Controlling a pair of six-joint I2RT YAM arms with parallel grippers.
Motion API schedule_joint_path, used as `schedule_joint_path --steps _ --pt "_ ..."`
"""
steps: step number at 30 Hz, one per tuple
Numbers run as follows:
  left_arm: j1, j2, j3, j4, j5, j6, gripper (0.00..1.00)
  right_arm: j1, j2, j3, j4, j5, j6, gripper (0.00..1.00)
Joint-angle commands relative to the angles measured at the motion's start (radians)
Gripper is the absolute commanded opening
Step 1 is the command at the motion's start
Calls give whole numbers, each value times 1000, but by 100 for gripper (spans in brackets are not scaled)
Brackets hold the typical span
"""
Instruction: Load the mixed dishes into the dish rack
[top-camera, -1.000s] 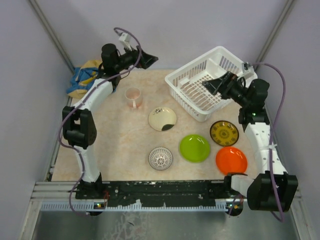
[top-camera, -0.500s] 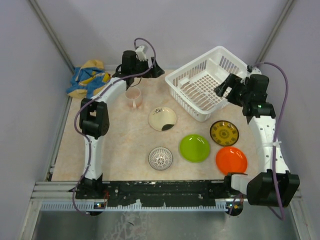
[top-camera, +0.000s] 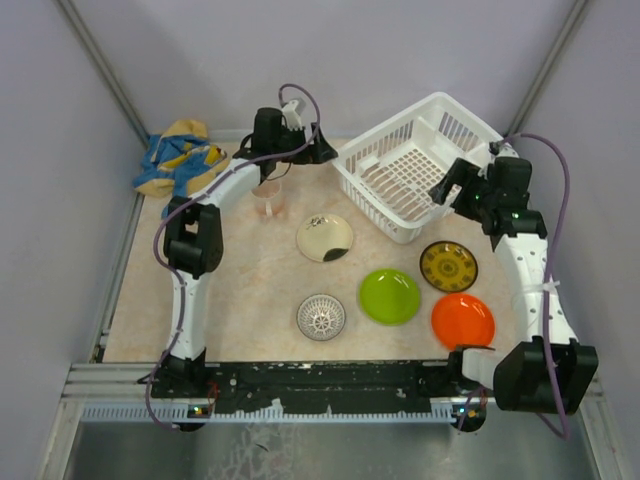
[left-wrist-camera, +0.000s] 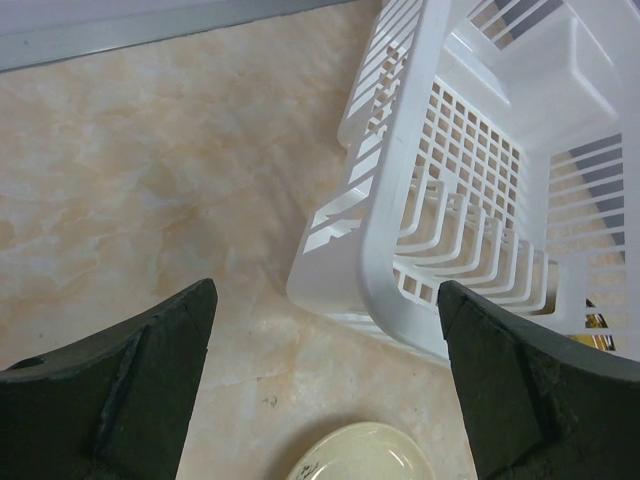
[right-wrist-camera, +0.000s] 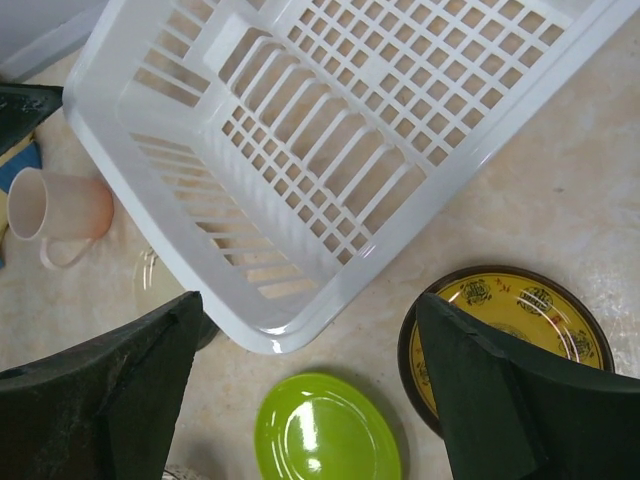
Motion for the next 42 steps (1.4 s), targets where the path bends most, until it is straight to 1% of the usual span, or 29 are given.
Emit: schedule_joint_path --steps 1,2,4,5,11,13,16,18,20,21,24,28,30,35,39,42 --pt "-7 19 -1 -8 50 -17 95 -7 2 -9 39 -1 -18 88" --pt "-8 24 6 -9 62 -22 93 -6 7 -8 41 -2 -19 88" --pt "-8 38 20 -6 92 -38 84 -6 20 -4 41 -2 -23 88" --pt "-7 45 27 2 108 -48 82 -6 26 -3 43 -3 -25 88" --pt "-8 89 78 32 183 -130 76 -5 48 -2 46 -12 -29 88" --pt "-8 98 89 31 190 -142 75 -6 51 -2 47 -12 -33 88" --pt "-7 106 98 40 196 -160 71 -6 58 -2 48 -11 -36 88" --pt "-9 109 103 45 202 -173 61 -6 61 -2 50 -14 -36 88" --pt "-8 108 101 39 206 -178 50 -6 64 -1 52 -16 -36 88" --pt "-8 107 97 36 207 -179 47 -6 66 -2 53 -17 -36 88" --pt "-7 90 78 24 201 -164 41 -7 74 -3 56 -24 -32 88" --pt "11 49 55 -7 174 -127 40 -6 90 0 65 -48 -22 88" --pt "34 33 55 -20 175 -108 41 -6 97 3 64 -58 -21 87" --pt "91 5 69 -116 166 -14 43 -6 104 9 53 -58 -23 87" --pt "143 -36 25 -125 168 16 45 -6 125 40 29 -25 -35 85" --pt "182 -48 20 -144 166 42 46 -6 168 87 3 0 -37 82"
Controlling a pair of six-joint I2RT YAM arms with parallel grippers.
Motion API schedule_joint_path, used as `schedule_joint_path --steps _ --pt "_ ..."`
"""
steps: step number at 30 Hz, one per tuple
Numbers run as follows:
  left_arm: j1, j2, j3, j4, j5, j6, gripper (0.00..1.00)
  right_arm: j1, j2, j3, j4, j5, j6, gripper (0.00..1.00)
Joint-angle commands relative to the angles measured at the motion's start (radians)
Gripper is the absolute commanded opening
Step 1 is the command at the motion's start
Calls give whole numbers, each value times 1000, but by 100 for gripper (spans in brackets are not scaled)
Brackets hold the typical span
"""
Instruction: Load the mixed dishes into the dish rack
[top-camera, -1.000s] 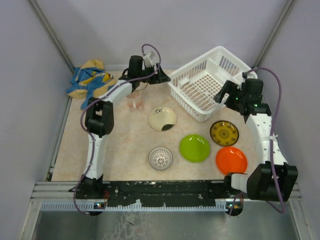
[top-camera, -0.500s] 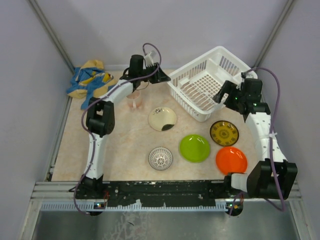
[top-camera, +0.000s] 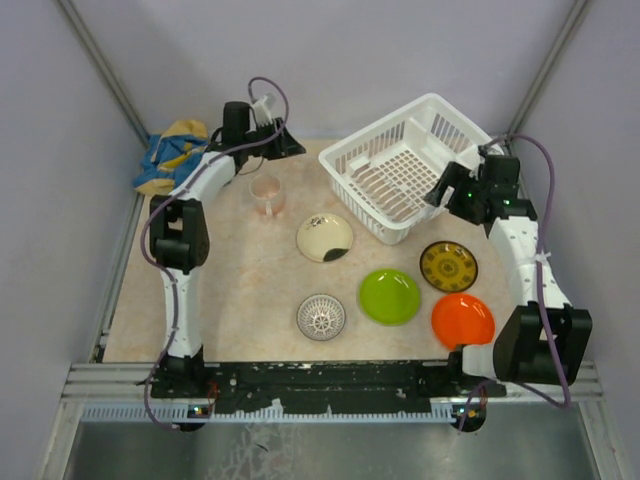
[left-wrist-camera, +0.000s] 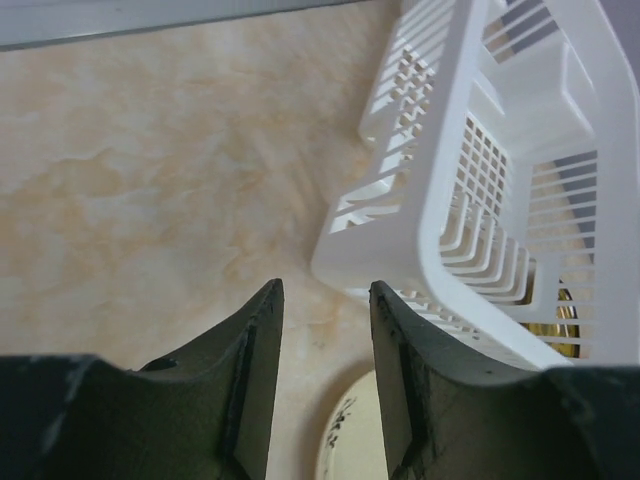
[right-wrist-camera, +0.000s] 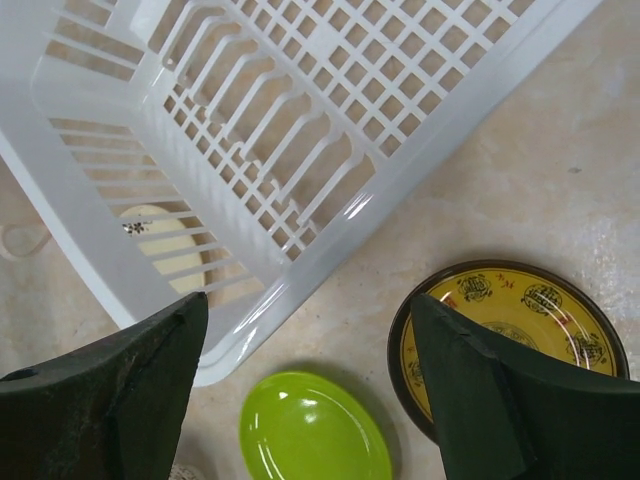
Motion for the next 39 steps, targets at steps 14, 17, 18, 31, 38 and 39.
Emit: schedule_joint_path --steps 14,17,18,31,38,39 --pt "94 -214 -144 34 88 25 72 -7 313 385 -207 189 6 68" --pt "94 -264 -189 55 83 26 72 -6 311 389 -240 224 14 68" --pt "94 -273 -191 55 83 27 72 -6 311 382 -242 231 20 68" --pt "95 -309 -199 -4 102 53 73 6 345 228 -60 218 287 44" --pt "96 -345 -223 -31 93 60 73 18 291 142 -5 140 472 0" --pt "95 -348 -226 -32 95 59 73 29 280 130 6 128 509 0"
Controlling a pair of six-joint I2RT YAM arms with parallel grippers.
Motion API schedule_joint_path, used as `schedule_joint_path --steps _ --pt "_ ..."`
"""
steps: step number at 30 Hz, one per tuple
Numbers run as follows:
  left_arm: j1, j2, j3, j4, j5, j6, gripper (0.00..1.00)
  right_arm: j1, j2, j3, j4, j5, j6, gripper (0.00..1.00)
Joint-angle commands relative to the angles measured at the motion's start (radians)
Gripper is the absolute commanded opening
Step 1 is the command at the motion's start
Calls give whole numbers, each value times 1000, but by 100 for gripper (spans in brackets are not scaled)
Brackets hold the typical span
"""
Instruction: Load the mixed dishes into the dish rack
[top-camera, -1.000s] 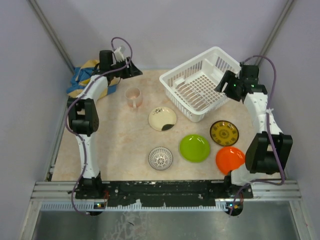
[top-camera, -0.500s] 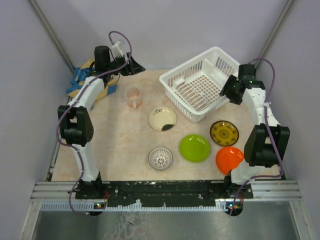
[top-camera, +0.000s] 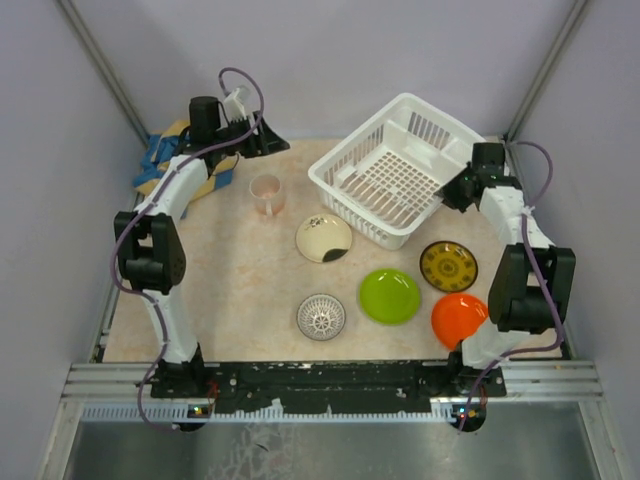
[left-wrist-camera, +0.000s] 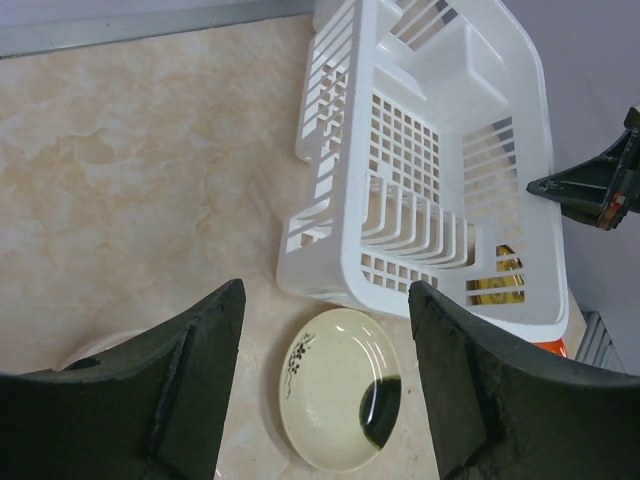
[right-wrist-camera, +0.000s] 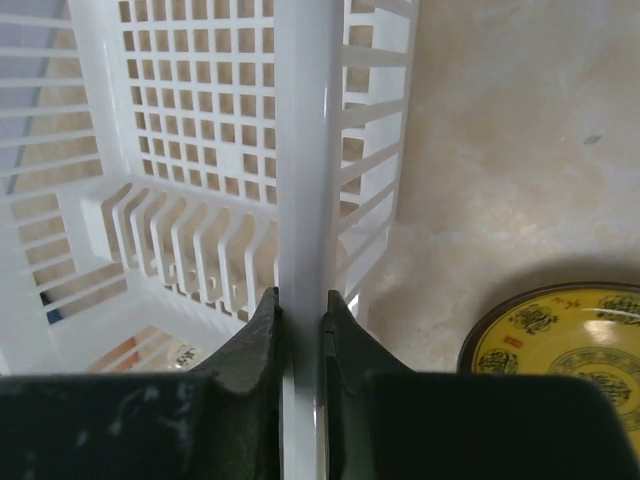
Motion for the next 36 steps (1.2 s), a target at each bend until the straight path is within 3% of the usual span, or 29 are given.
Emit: schedule_joint_path --steps 1,11,18,19,23,30,36 --pt "4 -71 -19 -18 12 20 73 40 -61 -65 35 -64 147 0" --pt "4 -115 -57 -34 5 12 72 119 -160 -205 91 73 519 0" --pt "3 -137 -92 -48 -1 -7 71 160 -168 -192 29 134 726 1" --pt "4 -142 -97 -54 -4 -10 72 169 -160 -187 30 130 738 7" --pt "2 -163 -125 -78 -6 -22 73 200 -121 -153 27 116 721 15" --pt "-85 -201 -206 -10 -33 -144 80 209 -155 -133 22 104 634 57" --pt "-132 -169 -262 108 -59 -299 80 208 -221 -151 28 90 564 67"
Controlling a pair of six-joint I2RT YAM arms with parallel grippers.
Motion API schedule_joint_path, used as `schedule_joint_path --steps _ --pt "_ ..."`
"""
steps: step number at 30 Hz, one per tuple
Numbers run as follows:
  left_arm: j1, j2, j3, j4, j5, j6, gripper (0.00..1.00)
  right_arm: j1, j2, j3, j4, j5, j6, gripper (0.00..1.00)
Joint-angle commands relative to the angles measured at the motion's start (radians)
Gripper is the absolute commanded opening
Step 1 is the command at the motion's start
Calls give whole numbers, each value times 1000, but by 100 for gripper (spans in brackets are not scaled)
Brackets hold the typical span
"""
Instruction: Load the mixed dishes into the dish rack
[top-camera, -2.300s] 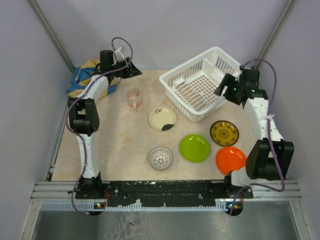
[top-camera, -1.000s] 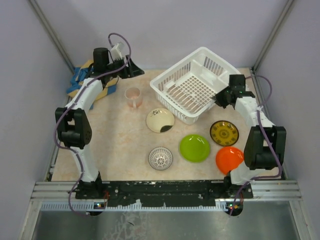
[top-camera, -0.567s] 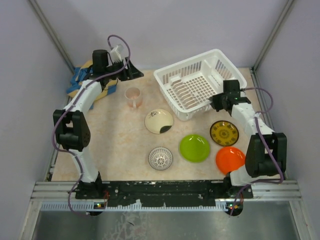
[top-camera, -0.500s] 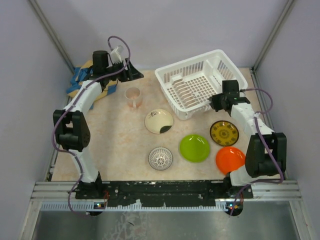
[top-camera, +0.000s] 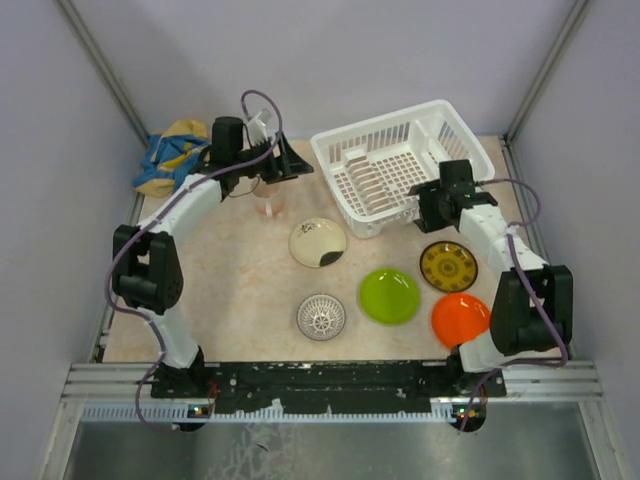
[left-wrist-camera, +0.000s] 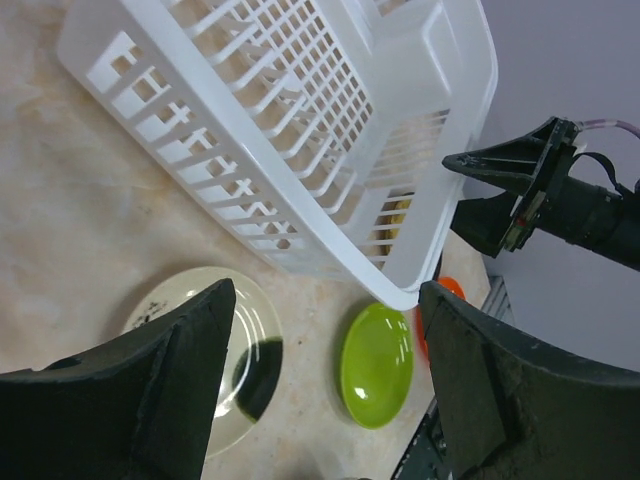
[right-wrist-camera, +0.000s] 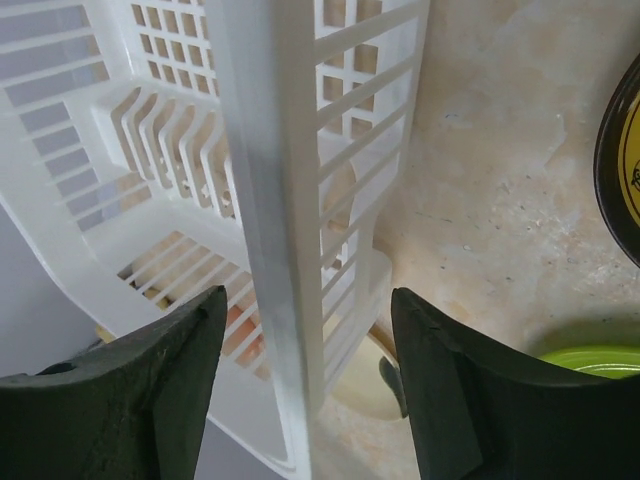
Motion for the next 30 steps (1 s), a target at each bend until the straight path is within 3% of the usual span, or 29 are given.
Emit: schedule_joint_path --steps 1,19,23,28,30 --pt "-27 12 -23 104 -24 -125 80 13 -94 23 6 -10 -61 68" --pt "-127 264 182 156 -68 -165 79 -34 -331 -2 -29 44 -310 77" --pt "-138 299 210 138 -77 -162 65 -38 -342 2 -20 50 -344 77" --pt "-150 333 239 116 -81 -156 58 -46 -340 14 -20 43 -370 77" --pt "-153 340 239 114 -81 -156 49 -48 -342 15 -16 42 -375 77"
